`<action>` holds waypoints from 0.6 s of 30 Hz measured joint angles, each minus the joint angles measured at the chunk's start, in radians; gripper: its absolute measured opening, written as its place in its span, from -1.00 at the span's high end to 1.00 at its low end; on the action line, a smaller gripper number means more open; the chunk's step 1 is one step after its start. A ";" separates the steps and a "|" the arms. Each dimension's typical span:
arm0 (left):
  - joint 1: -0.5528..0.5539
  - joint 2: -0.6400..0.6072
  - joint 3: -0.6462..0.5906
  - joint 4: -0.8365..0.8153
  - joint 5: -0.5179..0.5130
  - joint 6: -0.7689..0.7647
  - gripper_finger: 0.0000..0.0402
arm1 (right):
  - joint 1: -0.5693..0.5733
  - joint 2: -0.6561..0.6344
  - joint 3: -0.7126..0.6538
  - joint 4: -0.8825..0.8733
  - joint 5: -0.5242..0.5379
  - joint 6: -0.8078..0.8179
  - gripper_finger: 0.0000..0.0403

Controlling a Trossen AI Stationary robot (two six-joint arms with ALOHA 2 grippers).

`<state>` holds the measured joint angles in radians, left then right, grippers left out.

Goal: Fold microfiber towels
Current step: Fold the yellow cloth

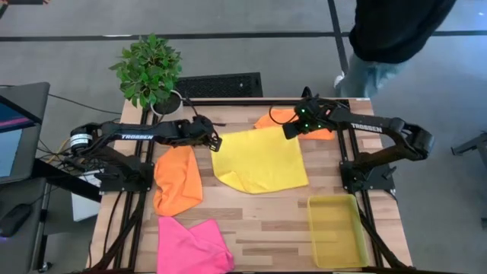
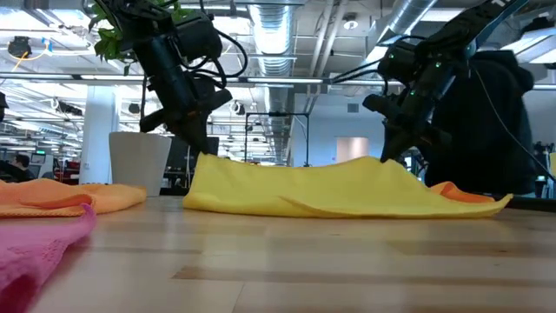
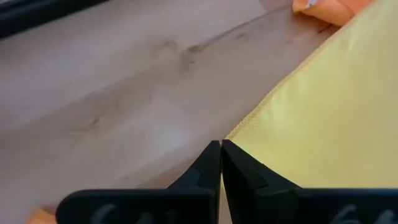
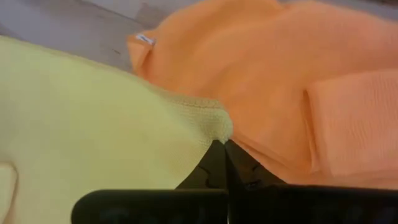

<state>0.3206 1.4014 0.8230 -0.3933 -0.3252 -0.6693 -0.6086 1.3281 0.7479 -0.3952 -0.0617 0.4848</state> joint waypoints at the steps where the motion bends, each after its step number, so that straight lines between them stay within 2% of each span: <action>1: 0.000 0.000 0.000 0.003 -0.011 0.001 1.00 | 0.000 -0.001 0.000 0.009 0.005 -0.008 0.99; 4: 0.002 0.000 0.000 0.027 -0.037 0.032 1.00 | 0.002 -0.001 0.000 0.036 0.012 -0.023 0.99; 8: -0.007 0.005 0.000 0.023 -0.016 0.059 1.00 | 0.013 -0.001 0.001 0.045 0.013 -0.055 0.99; 18: -0.076 0.005 0.000 0.022 0.119 0.147 1.00 | 0.133 -0.032 0.001 0.025 0.008 -0.104 0.99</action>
<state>0.2442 1.4067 0.8234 -0.3714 -0.2059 -0.5227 -0.4760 1.2958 0.7486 -0.3706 -0.0541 0.3809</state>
